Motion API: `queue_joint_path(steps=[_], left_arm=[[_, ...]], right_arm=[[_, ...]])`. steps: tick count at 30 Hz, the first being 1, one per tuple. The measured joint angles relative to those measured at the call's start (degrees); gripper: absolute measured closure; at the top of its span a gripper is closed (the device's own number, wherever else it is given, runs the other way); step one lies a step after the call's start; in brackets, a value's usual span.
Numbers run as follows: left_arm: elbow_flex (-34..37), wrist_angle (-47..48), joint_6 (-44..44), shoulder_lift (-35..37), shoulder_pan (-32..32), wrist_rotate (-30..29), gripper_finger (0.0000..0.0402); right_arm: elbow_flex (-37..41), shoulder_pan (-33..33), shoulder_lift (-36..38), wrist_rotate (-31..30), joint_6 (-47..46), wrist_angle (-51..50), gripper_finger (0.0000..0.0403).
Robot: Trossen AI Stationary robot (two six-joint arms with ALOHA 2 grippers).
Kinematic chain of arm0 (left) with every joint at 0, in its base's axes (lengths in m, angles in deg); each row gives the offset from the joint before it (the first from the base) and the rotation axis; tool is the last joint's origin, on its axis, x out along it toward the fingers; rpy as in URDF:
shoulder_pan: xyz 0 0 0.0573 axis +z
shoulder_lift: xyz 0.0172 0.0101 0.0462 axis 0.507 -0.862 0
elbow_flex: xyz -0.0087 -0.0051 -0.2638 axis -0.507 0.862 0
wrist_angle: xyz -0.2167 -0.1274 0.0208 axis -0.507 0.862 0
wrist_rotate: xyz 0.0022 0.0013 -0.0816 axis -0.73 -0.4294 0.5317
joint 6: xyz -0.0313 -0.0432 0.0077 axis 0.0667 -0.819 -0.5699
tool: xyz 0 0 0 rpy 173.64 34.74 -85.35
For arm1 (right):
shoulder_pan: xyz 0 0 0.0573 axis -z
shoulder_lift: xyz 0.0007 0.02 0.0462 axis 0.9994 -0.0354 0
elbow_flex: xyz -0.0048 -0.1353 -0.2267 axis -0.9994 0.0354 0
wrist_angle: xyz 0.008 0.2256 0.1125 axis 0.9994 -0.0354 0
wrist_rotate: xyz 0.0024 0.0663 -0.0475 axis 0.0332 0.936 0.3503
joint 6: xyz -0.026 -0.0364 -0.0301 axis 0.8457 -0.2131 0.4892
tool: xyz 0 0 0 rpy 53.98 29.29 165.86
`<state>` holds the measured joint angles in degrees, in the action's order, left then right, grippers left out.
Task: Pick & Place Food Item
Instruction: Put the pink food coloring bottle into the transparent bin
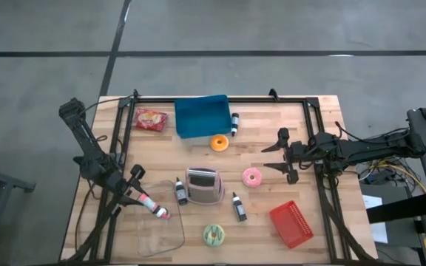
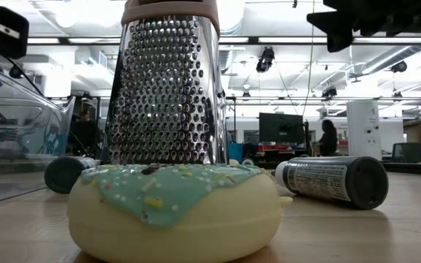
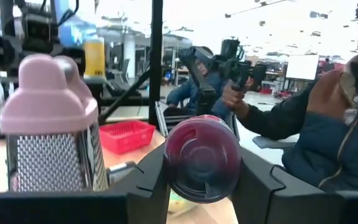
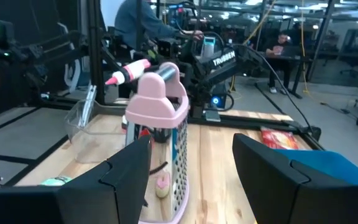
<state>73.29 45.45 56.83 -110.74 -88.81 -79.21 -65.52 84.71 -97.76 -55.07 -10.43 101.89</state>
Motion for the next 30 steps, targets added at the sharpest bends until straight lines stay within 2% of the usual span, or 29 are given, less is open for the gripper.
queue_joint_path(steps=[5, 13, 17, 21, 25, 30], left_arm=[[0.02, -4.56, 5.97, -0.15, 0.07, -0.43, 0.0275], [0.04, -24.42, 30.56, -0.11, 2.45, -1.28, 0.0275], [0.04, -30.78, 37.67, -0.11, 5.93, -0.07, 0.0275], [0.07, -33.52, 38.97, -0.16, 12.21, 5.87, 0.0275], [0.07, -34.29, 35.18, -1.09, 21.53, 10.98, 0.0275], [-0.38, -35.81, 27.16, -5.16, 36.23, 20.29, 0.0277]], right_arm=[[0.02, -0.64, -0.41, -0.04, -0.04, 1.28, 0.0182], [0.04, -0.64, -3.85, -0.02, 1.37, 10.02, 0.0182], [0.04, -0.64, -7.59, 0.00, 2.28, 18.59, 0.0182], [0.04, -0.62, -13.64, 0.86, 3.09, 30.20, 0.0182], [-0.67, -0.57, -21.90, 0.89, 4.76, 42.46, 0.0182], [-6.56, 0.18, -31.45, 1.81, 7.33, 46.20, 0.0182]])
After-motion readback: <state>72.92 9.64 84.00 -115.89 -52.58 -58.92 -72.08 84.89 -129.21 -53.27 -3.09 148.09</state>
